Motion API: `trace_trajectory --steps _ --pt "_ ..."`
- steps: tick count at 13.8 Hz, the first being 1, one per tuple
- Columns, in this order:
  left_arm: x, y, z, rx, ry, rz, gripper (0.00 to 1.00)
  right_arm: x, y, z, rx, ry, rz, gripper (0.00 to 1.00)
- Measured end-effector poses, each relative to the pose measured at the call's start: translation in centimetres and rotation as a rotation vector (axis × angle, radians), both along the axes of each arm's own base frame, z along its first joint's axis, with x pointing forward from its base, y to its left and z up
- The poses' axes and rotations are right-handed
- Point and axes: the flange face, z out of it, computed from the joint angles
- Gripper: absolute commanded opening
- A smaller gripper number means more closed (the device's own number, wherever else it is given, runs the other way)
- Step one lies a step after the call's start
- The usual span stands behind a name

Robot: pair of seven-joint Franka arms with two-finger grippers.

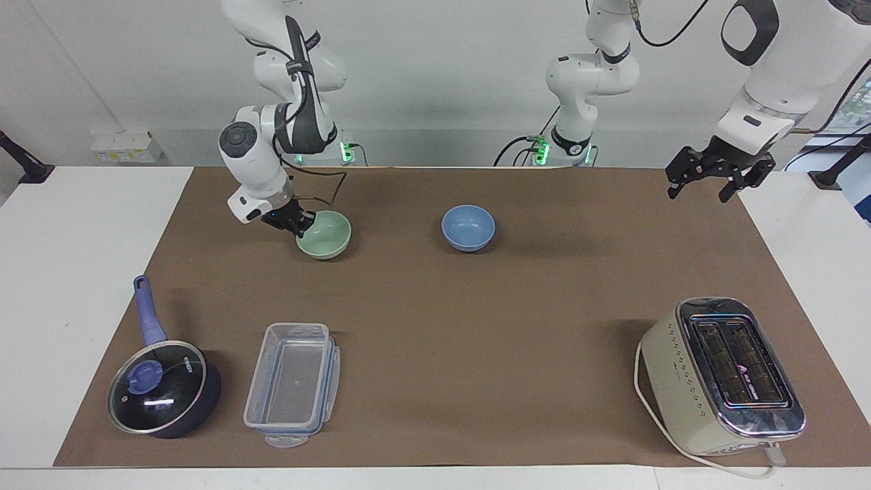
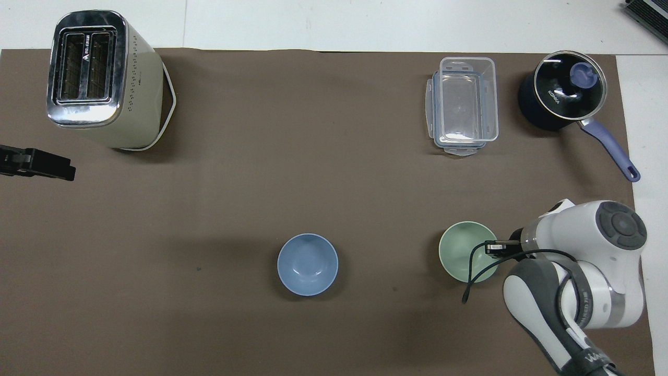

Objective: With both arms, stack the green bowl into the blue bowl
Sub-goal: 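Lift the green bowl with the right gripper over the blue bowl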

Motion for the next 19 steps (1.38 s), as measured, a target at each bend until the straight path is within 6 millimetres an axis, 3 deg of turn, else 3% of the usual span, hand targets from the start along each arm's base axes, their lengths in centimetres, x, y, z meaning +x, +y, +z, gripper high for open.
trace_trajectory --steps 2,4,8,12,14,19 --pt "0.0 0.0 0.0 0.0 0.0 0.0 1.0 0.6 0.2 1.3 0.002 0.017 0.006 0.0" --pt "0.0 0.0 0.0 0.0 0.0 0.0 1.0 1.5 2.0 3.6 0.016 0.01 0.034 0.0" --pt "0.0 0.0 0.0 0.0 0.0 0.0 1.0 1.7 10.6 7.3 0.138 -0.034 0.086 0.0" --pt "0.0 0.0 0.0 0.0 0.0 0.0 1.0 -0.4 21.0 9.7 0.153 -0.091 0.061 0.0" --pt "0.0 0.0 0.0 0.0 0.0 0.0 1.0 -1.5 24.3 9.6 0.16 -0.103 0.083 0.0" --pt "0.0 0.0 0.0 0.0 0.0 0.0 1.0 -2.5 29.5 5.9 0.188 -0.087 0.135 0.0"
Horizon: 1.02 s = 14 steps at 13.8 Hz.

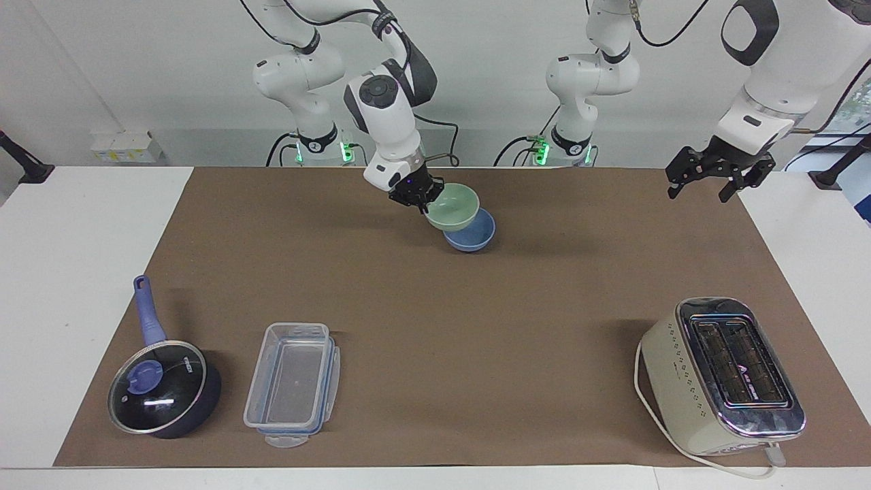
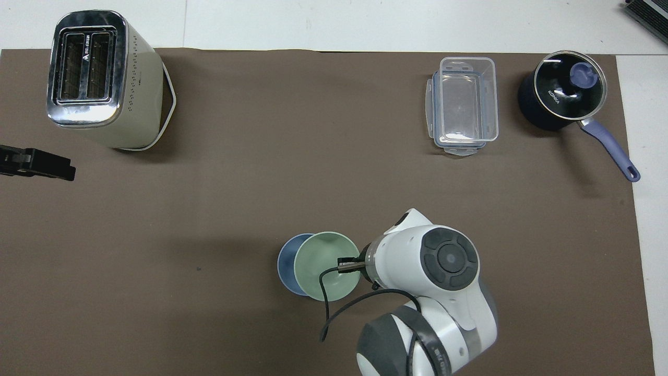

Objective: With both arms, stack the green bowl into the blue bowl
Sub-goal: 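Lift the green bowl with the right gripper over the blue bowl, then lower the green bowl into the blue bowl with the right gripper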

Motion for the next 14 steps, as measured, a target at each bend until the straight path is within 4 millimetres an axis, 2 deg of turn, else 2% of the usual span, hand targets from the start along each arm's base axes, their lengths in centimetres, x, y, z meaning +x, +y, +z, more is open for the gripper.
trace_trajectory --steps 4,9,14 --pt "0.0 0.0 0.0 0.0 0.0 0.0 1.0 -0.8 2.9 -1.7 -0.002 0.013 -0.016 0.0" --pt "0.0 0.0 0.0 0.0 0.0 0.0 1.0 -0.5 3.1 -3.5 -0.016 0.034 -0.025 0.0" --pt "0.0 0.0 0.0 0.0 0.0 0.0 1.0 -0.6 3.6 -4.2 -0.021 0.042 -0.029 0.0"
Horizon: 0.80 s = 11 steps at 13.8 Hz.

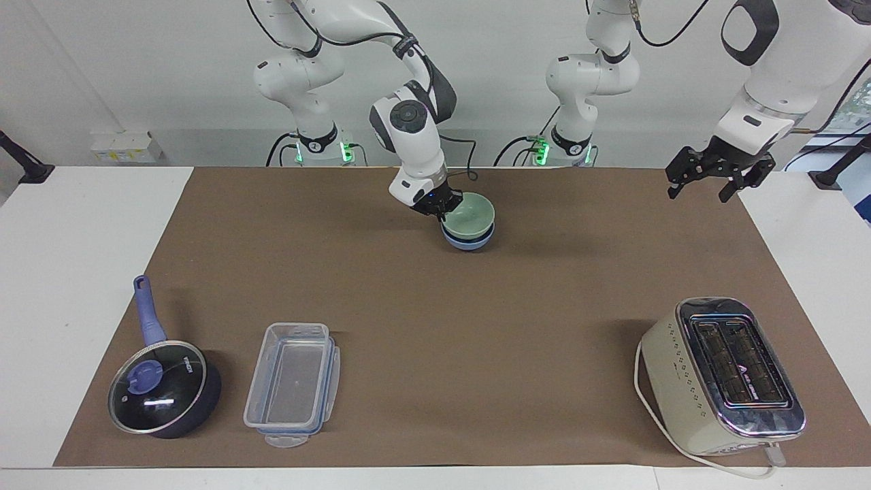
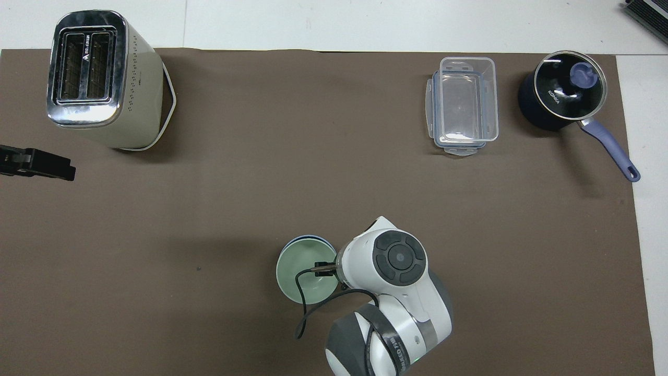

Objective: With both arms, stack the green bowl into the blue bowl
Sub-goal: 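Lower the green bowl into the blue bowl with the right gripper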

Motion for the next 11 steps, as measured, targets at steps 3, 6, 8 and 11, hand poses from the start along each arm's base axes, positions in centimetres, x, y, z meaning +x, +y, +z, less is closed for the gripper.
trace_trajectory --steps 3,6,8,11 --pt "0.0 0.0 0.0 0.0 0.0 0.0 1.0 0.06 0.51 -0.28 0.01 -0.02 -0.01 0.0" --pt "0.0 0.0 0.0 0.0 0.0 0.0 1.0 0.23 0.55 -0.34 0.014 -0.029 -0.013 0.0" --pt "0.0 0.0 0.0 0.0 0.0 0.0 1.0 0.47 0.57 -0.39 0.021 -0.043 -0.019 0.0" --pt "0.0 0.0 0.0 0.0 0.0 0.0 1.0 0.52 0.53 -0.54 0.02 -0.042 -0.02 0.0"
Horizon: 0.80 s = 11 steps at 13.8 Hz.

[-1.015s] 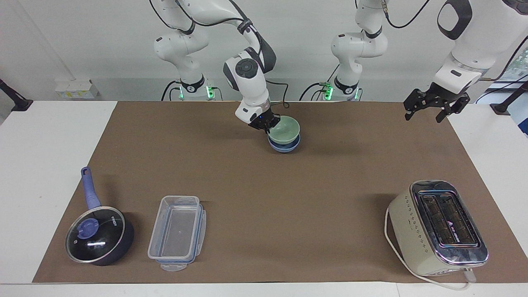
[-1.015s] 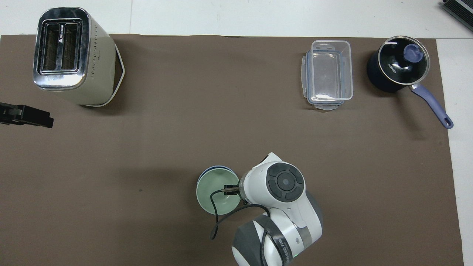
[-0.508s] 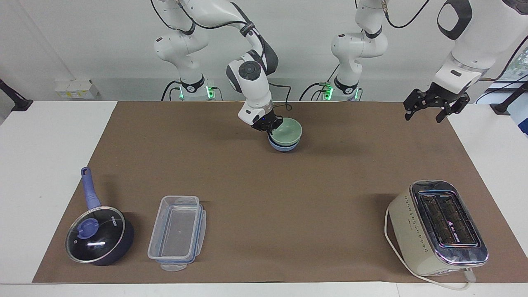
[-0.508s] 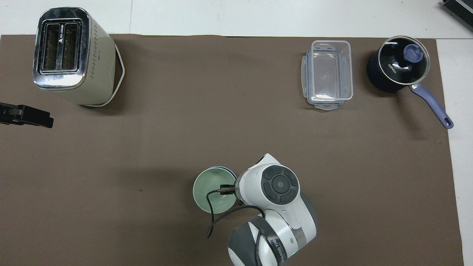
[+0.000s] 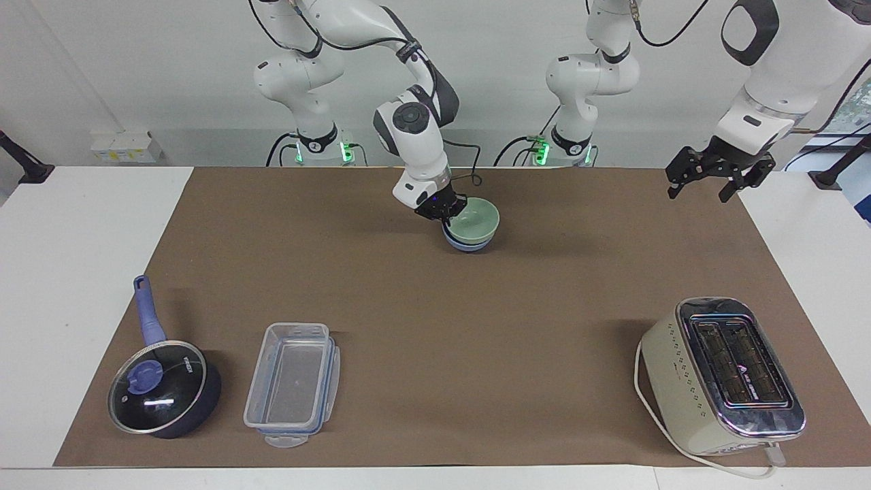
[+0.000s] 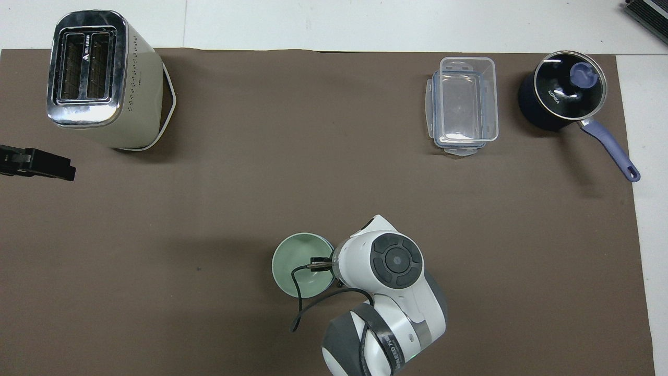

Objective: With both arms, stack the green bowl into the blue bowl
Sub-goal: 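Lower the green bowl into the blue bowl with the right gripper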

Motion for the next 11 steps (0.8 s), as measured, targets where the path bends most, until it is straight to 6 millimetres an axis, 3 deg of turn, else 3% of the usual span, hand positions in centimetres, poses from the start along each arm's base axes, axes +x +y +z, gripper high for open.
trace_trajectory --steps 11 --pt "0.0 0.0 0.0 0.0 0.0 0.0 1.0 0.1 0.1 1.2 -0.001 0.007 0.007 0.0"
